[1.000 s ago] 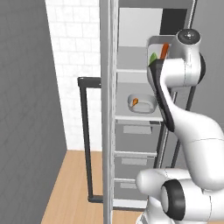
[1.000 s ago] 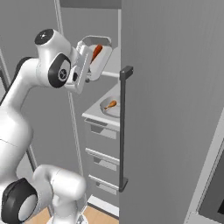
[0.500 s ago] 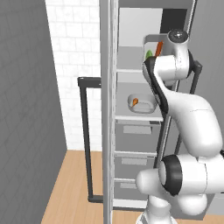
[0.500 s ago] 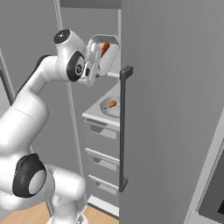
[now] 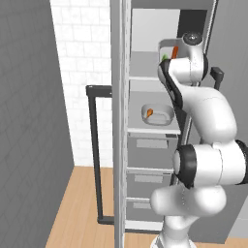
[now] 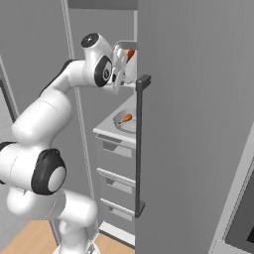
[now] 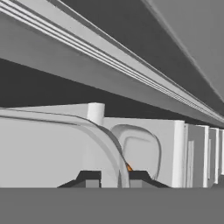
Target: Take the meat container that has the chicken drumstick and place it on the second highest rack of the freezer. Then take the vegetable container that has the carrot and lemon wedge and place it on the highest rack of the freezer.
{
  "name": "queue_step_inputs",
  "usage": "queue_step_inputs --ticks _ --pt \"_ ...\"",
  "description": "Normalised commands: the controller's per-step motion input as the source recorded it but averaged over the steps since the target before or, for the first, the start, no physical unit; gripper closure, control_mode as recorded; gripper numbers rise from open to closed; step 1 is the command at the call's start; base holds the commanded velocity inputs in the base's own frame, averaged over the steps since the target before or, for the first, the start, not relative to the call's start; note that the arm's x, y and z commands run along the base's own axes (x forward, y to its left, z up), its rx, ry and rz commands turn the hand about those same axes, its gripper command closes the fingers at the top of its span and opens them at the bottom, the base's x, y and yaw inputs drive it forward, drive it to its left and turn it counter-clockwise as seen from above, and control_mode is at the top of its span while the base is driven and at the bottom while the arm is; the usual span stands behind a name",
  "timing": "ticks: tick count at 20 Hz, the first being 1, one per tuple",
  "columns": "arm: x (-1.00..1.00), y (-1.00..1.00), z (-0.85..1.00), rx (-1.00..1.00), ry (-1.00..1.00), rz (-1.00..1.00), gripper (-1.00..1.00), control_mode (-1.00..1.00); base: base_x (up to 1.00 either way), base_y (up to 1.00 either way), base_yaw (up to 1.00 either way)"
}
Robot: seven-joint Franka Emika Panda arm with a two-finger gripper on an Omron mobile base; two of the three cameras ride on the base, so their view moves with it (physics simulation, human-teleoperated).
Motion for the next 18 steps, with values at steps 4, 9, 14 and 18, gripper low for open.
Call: queue_step_inputs --ticks 4,9,14,18 --pt "0.56 -0.18 -0.11 0.00 0.03 0.00 1.00 -1.00 0.00 0.00 0.00" --pt "0.58 -0.01 -0.22 0.00 0.00 0.00 1.00 -1.00 0.00 0.00 0.00" --pt "0.58 0.00 -0.25 0.00 0.00 0.00 1.00 -1.00 0.00 0.00 0.00" --pt "0.60 0.00 -0.07 0.00 0.00 0.00 1.00 -1.00 0.00 0.00 0.00"
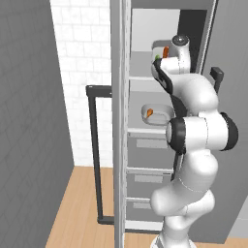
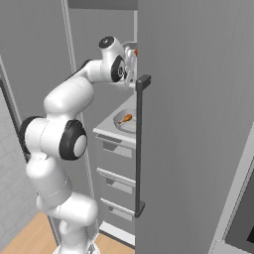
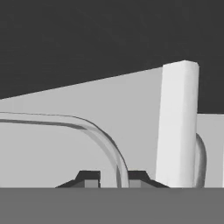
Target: Take the meat container that has the chicken drumstick and place it on the second highest rack of the freezer. Then take the vegetable container that has the carrot and lemon wedge and place it on the highest rack of the freezer.
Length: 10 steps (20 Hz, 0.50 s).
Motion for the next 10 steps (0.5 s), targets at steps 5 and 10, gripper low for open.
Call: queue_step_inputs --ticks 5,10 --pt "0.52 0.00 0.00 0.00 0.01 0.00 1.00 -1.00 0.00 0.00 0.00" --pt "0.10 0.00 0.00 0.00 0.01 0.00 1.00 -1.00 0.00 0.00 0.00"
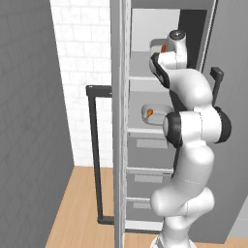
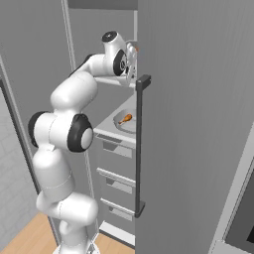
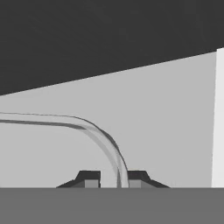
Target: Take the meat container that has the chicken drumstick and place it on the second highest rack of the freezer. Then take the vegetable container that has the carrot and lemon wedge and place it on the highest rack of the freezer.
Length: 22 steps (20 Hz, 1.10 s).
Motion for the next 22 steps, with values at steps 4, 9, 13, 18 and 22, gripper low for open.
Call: queue_step_inputs --ticks 4,9,13,18,22 --pt "0.00 0.00 0.00 0.00 0.00 0.00 1.00 -1.00 0.00 0.00 0.00" --pt "0.00 0.00 0.00 0.00 0.00 0.00 -1.00 -1.00 0.00 0.00 0.00" --pt "0.00 0.00 0.00 0.00 0.00 0.00 -1.00 -1.00 0.00 0.00 0.00" --pt "0.00 0.00 0.00 0.00 0.00 0.00 -1.00 -1.00 0.00 0.00 0.00" --pt "-0.09 -0.01 0.08 0.00 -0.04 0.00 -1.00 -1.00 0.00 0.00 0.00"
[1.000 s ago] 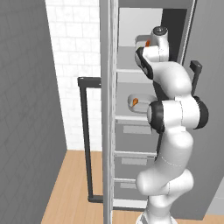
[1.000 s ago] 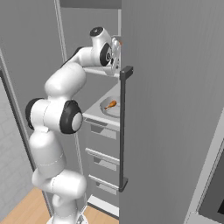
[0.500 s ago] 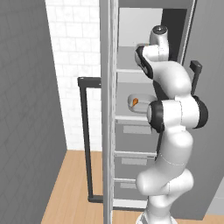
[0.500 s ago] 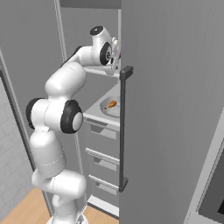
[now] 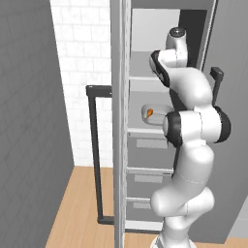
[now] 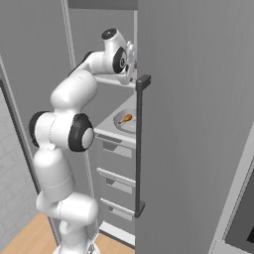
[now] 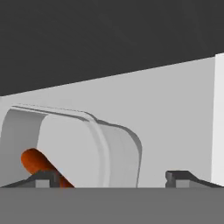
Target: Take the meat container that has the chicken drumstick and place it on the second highest rack of the freezer. Then take the vegetable container that has the carrot and lemon wedge and place it on the highest rack of the freezer.
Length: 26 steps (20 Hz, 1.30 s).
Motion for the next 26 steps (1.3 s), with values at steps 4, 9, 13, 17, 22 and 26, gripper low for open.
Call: queue_step_inputs --ticks 4,9,13,17,22,26 --pt "-0.57 0.00 0.26 0.00 -0.21 0.00 -1.00 -1.00 0.00 0.00 0.00" --pt "-1.00 0.08 0.13 0.00 -0.25 0.00 -1.00 -1.00 0.00 0.00 0.00" --pt "-1.00 0.26 0.03 0.00 -0.22 0.00 -1.00 -1.00 0.00 0.00 0.00" --pt "-0.90 0.34 0.49 0.00 -0.19 0.00 -1.00 -1.00 0.00 0.00 0.00" --pt "-0.92 0.34 0.37 0.00 -0.02 0.00 -1.00 -1.00 0.00 0.00 0.00" --pt "-0.62 0.35 0.13 0.00 0.13 0.02 -1.00 -1.00 0.00 0.00 0.00"
